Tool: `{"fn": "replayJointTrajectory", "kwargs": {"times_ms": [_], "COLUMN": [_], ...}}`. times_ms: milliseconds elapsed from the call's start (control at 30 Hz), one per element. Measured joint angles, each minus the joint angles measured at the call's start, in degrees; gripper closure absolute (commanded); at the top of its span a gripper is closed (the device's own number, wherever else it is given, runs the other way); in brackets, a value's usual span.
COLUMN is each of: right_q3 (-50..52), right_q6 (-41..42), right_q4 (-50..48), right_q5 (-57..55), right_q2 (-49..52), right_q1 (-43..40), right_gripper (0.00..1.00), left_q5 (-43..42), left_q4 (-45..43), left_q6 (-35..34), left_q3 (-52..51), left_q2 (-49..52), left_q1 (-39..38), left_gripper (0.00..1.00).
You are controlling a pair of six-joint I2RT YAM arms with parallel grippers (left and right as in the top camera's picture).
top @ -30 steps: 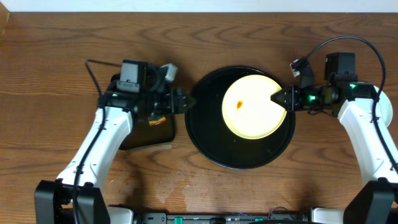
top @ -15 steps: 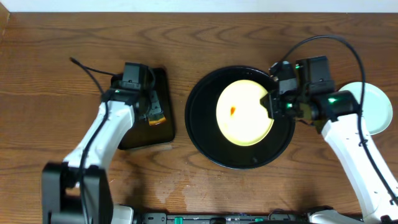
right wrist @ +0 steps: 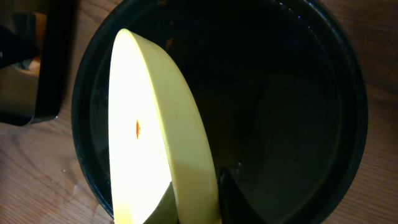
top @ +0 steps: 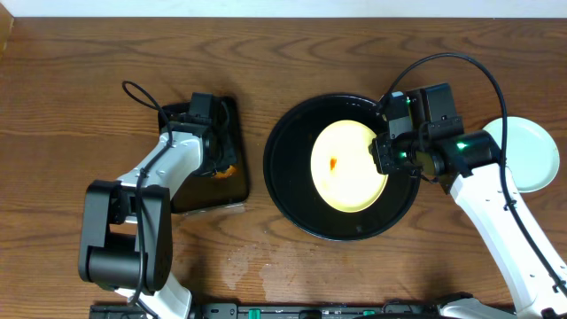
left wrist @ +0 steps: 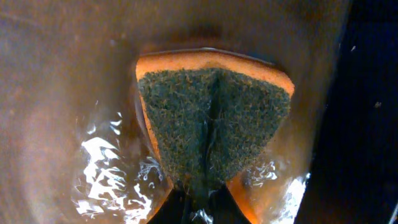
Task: Clean dirty plates on tray and stack at the side
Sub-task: 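Release the plate with the left gripper and grasp the sponge in the water tray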
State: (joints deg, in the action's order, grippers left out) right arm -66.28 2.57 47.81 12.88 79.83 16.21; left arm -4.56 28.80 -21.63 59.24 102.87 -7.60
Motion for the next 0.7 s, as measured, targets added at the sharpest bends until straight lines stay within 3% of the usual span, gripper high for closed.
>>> {"fn": "replayJointTrajectory", "kwargs": {"times_ms": [400, 700], "right_q3": [0.00, 0.00], "right_q6": [0.00, 0.00], "right_q4": [-0.07, -0.07], "right_q5": [-0.52, -0.70], "right_q2": [0.00, 0.00], "right_q1": [0.00, 0.00], "right_gripper": [0.99, 0.99], "left_q5": [2.21, 3.23], "left_q4": [5.25, 4.37], "left_q6": [0.87, 0.90], "left_q3": [1.62, -0.20], "left_q2": [-10.51, -3.63], "left_q1": [0.02, 0.04], "left_gripper": [0.93, 0.93]}}
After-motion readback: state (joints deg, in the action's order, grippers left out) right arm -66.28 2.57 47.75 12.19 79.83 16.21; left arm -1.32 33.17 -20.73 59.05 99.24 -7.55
